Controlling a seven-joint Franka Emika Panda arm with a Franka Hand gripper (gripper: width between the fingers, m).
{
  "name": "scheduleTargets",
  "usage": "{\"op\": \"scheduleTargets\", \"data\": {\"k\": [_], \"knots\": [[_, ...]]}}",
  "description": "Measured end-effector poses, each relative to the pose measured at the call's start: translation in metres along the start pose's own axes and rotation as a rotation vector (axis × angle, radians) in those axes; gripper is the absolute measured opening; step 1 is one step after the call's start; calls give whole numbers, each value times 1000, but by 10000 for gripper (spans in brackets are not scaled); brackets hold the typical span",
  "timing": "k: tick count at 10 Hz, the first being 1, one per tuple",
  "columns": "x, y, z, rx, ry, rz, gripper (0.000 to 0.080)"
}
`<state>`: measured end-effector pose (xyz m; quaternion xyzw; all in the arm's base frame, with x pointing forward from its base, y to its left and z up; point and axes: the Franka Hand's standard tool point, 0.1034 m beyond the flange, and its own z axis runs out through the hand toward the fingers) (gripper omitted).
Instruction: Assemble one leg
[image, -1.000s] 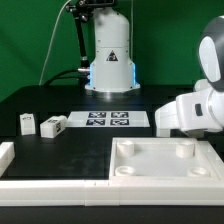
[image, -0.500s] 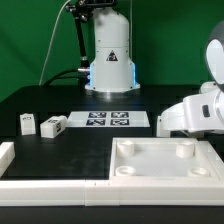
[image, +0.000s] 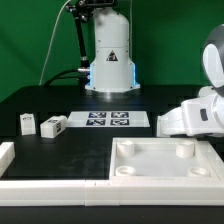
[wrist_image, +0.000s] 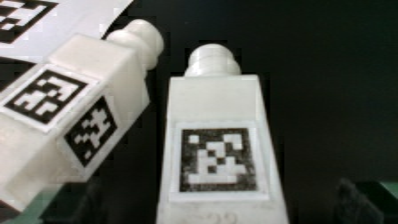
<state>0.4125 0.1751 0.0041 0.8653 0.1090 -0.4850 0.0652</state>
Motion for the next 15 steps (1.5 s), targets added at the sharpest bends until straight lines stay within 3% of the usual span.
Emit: {"op": "scheduleTargets", "data": {"k": [2, 3, 4, 12, 15], "knots": [[0, 0, 0, 0, 0, 0, 415], [0, 0, 0, 0, 0, 0, 415], [0, 0, 0, 0, 0, 0, 291], [-1, 1, -1, 0, -2, -1, 291], [-44, 23, -37, -8, -40, -11, 291]]}}
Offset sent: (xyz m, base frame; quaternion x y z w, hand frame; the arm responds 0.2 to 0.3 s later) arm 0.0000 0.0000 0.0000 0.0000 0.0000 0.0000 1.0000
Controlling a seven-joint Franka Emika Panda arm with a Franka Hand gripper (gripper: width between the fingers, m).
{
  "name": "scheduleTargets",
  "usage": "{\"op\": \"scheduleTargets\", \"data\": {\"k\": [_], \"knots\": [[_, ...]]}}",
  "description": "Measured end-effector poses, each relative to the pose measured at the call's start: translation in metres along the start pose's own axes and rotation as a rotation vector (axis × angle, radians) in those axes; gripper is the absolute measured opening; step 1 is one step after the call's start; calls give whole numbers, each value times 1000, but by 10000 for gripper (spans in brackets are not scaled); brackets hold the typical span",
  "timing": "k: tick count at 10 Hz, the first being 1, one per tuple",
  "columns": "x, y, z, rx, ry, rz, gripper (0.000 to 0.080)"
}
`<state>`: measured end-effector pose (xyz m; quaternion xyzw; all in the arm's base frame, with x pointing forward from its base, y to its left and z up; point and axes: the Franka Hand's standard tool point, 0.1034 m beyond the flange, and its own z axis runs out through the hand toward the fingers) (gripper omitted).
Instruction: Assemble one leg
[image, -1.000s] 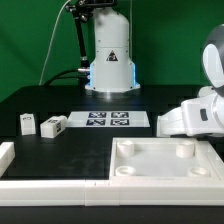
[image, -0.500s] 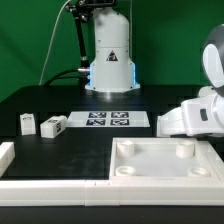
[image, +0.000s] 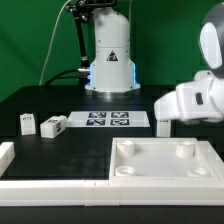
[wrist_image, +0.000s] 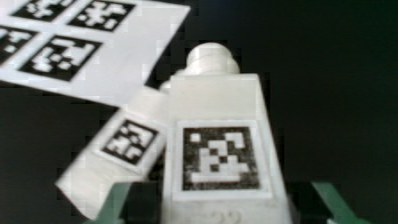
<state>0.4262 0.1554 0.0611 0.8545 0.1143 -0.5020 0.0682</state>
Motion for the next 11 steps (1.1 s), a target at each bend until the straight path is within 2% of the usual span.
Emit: {"op": "scheduleTargets", "data": {"k": [1, 2, 3, 4, 5, 7, 8, 9, 11], "knots": [[-16, 7, -13, 3, -9, 7, 291], [-22, 10, -20, 8, 0, 11, 291], [-25, 11, -25, 9, 28, 9, 291], [-24, 10, -22, 7, 20, 8, 291], [-18, 9, -23, 9, 51, 8, 291], [-12, 8, -35, 16, 270, 15, 292], [-11, 10, -35, 12, 351, -16, 291], [-4, 19, -39, 15, 414, -39, 291], [2, 19, -51, 20, 623, -21, 292]]}}
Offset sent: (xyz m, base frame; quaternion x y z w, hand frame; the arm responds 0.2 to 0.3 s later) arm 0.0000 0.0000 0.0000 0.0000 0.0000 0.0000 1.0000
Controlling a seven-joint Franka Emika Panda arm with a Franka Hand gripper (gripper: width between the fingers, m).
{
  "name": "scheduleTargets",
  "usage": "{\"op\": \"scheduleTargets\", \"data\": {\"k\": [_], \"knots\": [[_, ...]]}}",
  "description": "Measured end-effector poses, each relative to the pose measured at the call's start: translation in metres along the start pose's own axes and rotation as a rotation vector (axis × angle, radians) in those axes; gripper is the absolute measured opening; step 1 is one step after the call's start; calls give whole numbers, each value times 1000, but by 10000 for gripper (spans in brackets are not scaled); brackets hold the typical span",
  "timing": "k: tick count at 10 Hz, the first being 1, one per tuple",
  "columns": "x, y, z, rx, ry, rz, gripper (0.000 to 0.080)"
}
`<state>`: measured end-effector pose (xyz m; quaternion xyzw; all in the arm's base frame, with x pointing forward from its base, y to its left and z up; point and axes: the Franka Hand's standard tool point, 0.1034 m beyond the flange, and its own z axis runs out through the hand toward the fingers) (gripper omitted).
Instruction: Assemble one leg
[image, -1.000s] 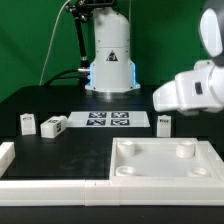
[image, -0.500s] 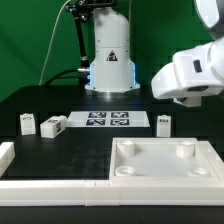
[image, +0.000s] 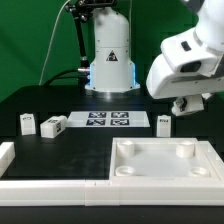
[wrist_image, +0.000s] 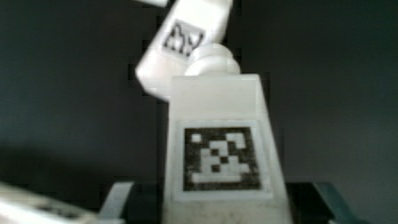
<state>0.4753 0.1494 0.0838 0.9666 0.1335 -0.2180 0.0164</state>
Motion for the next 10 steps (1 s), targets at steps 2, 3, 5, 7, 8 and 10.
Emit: {"op": "scheduleTargets", "data": {"k": [2, 3, 5, 7, 8, 10], "knots": [[3, 3, -7, -2, 158, 14, 292], [3, 6, -12, -1, 226, 20, 292], [7, 5, -24, 7, 395, 26, 292], [9, 8, -32, 5, 539, 10, 292], [14, 5, -35, 12, 659, 6, 293], [11, 3, -32, 20, 771, 3, 293]]}}
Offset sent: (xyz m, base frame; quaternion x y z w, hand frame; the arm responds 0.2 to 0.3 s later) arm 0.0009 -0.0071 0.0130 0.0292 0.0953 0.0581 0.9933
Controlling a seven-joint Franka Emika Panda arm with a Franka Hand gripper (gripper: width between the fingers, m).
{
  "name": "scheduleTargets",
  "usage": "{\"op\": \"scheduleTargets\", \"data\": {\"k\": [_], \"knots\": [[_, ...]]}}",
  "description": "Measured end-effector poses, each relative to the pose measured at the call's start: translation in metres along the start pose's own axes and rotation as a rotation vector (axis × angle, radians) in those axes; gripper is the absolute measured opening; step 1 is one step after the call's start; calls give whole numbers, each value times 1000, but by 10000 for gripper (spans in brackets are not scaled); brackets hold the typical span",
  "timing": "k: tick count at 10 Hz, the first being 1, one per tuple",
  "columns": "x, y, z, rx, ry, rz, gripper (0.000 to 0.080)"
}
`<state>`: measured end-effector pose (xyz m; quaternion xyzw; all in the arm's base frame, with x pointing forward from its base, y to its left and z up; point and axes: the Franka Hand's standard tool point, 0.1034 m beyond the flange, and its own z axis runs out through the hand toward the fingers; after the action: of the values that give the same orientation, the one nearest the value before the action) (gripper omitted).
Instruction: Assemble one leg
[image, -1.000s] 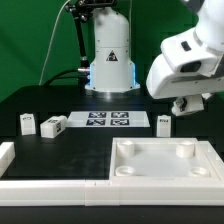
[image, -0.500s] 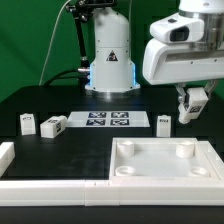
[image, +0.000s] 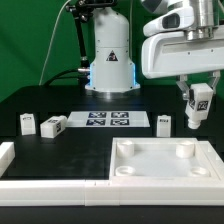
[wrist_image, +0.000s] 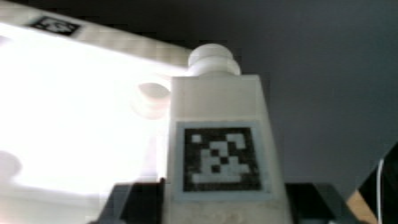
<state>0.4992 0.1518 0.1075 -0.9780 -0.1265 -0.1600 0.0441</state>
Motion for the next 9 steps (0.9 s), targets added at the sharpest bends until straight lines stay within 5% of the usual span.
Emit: {"op": "scheduleTargets", "data": {"k": [1, 6, 9], "knots": [[1, 2, 0, -2, -17, -18, 293], [62, 43, 5, -18, 53, -94, 293], [61, 42, 7, -16, 51, -95, 293]]}}
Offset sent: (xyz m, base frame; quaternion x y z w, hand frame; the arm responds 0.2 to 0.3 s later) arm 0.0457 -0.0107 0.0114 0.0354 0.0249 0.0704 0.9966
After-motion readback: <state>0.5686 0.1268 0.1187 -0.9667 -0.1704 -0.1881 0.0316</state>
